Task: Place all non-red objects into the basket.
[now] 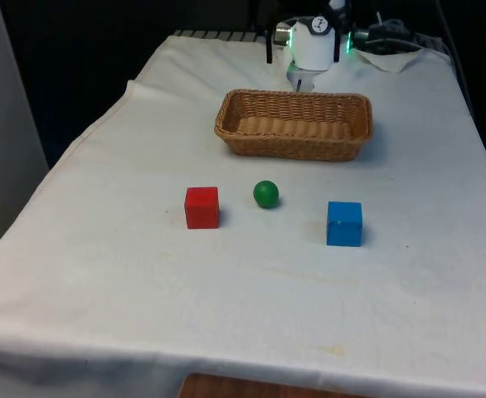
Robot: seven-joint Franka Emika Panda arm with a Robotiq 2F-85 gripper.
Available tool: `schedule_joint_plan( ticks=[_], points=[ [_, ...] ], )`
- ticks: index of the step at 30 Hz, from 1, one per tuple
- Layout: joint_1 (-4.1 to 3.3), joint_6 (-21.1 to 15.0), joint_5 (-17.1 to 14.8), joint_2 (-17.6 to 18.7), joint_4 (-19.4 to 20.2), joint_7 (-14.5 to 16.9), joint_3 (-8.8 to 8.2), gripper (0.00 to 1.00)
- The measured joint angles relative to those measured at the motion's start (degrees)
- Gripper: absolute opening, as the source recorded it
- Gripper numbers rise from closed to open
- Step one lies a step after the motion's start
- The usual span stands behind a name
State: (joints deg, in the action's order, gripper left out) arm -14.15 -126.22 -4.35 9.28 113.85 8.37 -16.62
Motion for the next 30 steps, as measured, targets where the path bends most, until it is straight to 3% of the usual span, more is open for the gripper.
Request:
schedule_joint_plan(
  ticks=[20, 30],
  points=[
    [0.29, -7.16, -1.78, 4.13, 3.27, 0.97, 0.17, 1.00],
    [0.29, -10.49, -1.83, 7.96, 3.38, 0.97, 0.23, 1.00]
  ],
)
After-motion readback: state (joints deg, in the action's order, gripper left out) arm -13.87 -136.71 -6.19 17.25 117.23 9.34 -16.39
